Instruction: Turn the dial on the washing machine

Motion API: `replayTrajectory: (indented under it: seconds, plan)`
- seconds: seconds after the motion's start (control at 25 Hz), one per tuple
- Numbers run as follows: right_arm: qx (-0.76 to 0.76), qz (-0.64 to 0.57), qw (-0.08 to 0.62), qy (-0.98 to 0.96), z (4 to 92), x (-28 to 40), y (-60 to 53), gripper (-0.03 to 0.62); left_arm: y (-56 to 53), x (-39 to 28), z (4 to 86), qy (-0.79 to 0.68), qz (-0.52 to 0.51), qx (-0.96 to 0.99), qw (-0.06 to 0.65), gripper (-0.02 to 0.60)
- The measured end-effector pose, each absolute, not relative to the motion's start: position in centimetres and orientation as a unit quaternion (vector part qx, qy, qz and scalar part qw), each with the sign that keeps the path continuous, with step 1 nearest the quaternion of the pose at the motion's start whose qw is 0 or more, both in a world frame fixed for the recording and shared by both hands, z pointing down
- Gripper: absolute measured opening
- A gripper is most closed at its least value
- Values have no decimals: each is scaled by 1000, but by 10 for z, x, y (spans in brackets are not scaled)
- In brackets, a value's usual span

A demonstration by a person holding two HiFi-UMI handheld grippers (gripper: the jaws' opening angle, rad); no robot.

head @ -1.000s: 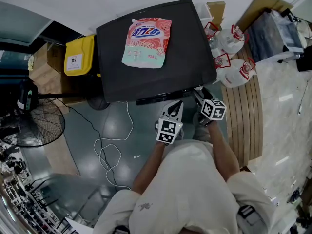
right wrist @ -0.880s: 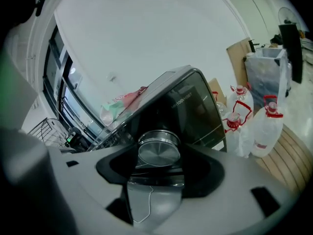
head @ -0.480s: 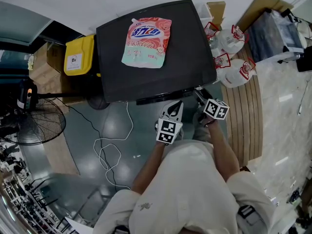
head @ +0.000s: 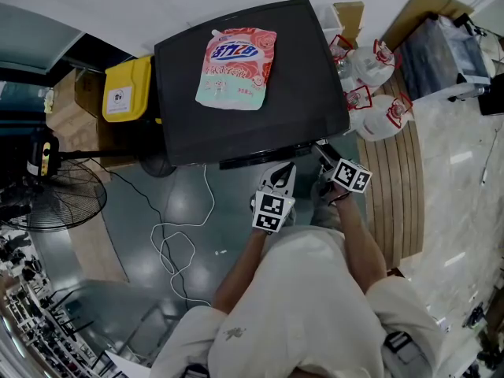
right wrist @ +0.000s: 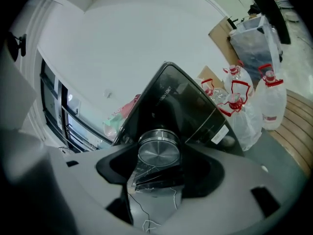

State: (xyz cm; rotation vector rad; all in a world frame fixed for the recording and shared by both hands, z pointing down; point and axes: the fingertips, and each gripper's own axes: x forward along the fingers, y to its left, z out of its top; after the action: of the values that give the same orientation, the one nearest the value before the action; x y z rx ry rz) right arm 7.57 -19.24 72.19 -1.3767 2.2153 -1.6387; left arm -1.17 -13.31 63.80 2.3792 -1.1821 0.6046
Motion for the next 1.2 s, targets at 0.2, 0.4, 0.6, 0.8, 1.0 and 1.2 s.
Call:
replayTrajectory:
  seconds: [0.2, 0.4, 0.6, 0.8, 1.0, 1.2]
  plan:
    - [-440, -548, 52, 709, 722, 77, -192, 276, -133, -11, 639, -424, 218, 854, 207, 14]
    - [-425, -570, 82, 698, 724, 77, -192, 276, -133, -12, 641, -424, 219, 854, 208, 14]
    - [-413, -586, 103, 690, 724, 76, -192, 276, -132, -12, 642, -422, 220, 854, 209, 14]
    - [-403, -602, 127, 677, 723, 77, -192, 276, -132, -13, 641, -422, 222, 853, 210, 14]
    - [-396, -612, 142, 669, 725, 79, -191, 276, -131, -13, 642, -422, 223, 853, 211, 14]
    - [-379, -630, 167, 657, 725, 77, -193, 276, -132, -13, 643, -422, 223, 853, 212, 14]
